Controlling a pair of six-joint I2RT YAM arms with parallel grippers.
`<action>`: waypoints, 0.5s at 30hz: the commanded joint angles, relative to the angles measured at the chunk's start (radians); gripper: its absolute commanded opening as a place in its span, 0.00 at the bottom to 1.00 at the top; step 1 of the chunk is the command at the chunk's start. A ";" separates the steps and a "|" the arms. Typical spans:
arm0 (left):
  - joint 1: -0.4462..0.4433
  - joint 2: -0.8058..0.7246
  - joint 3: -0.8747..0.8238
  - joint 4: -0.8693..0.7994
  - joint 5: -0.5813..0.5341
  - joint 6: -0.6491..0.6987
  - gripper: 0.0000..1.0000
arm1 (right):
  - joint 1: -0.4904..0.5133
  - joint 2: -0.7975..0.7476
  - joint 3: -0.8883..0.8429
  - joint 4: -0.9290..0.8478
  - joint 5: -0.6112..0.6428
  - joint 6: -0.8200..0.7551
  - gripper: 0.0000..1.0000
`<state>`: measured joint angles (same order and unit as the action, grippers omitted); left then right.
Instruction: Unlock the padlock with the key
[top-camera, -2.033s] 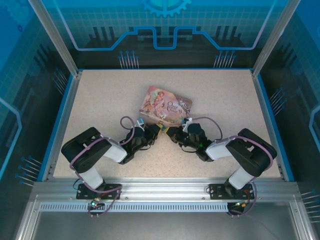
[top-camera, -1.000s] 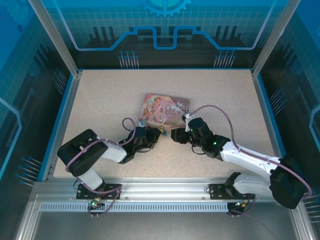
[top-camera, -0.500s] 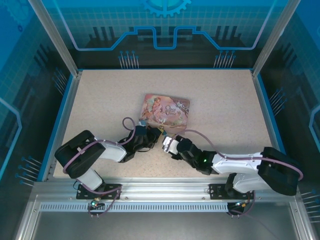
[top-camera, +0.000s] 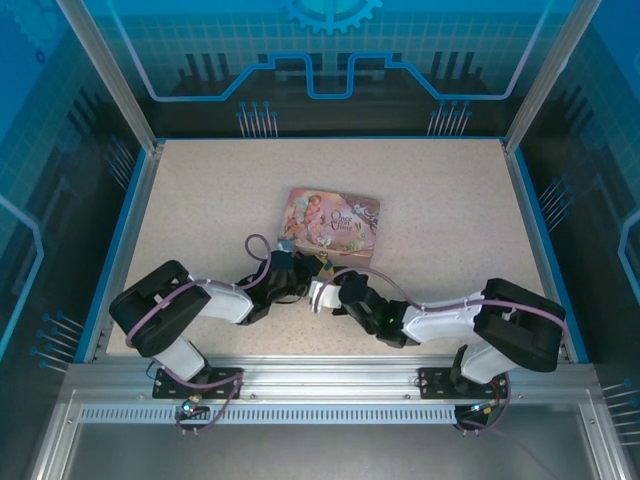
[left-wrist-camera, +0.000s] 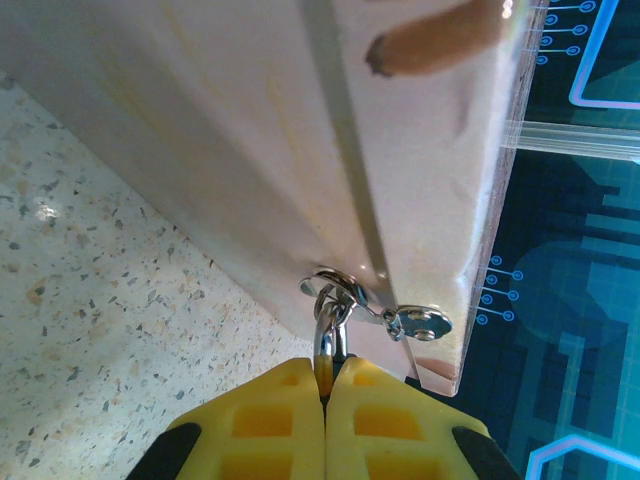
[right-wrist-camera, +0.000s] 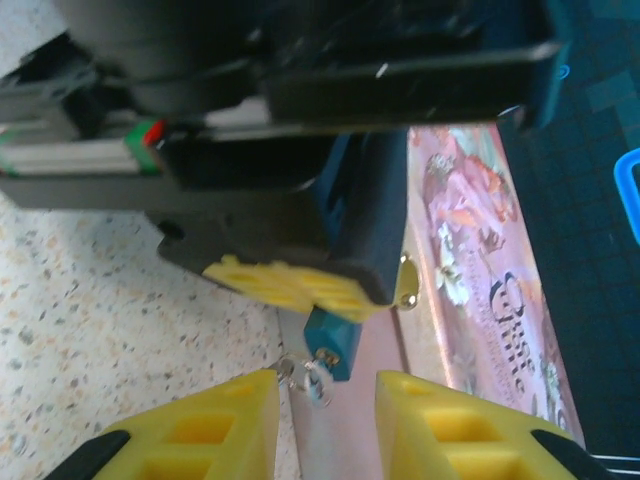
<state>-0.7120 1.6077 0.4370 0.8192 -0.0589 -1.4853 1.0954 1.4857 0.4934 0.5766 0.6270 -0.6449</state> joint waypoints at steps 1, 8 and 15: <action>-0.006 -0.013 0.019 0.059 0.014 0.004 0.00 | -0.011 0.032 0.032 0.036 -0.003 -0.003 0.30; -0.006 -0.013 0.016 0.065 0.015 -0.001 0.00 | -0.007 0.062 0.034 0.028 0.010 0.016 0.28; -0.004 -0.035 0.007 0.051 0.011 -0.001 0.00 | -0.012 0.067 0.036 0.014 0.009 0.004 0.27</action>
<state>-0.7120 1.6077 0.4366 0.8196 -0.0559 -1.4876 1.0920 1.5414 0.5110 0.5842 0.6250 -0.6445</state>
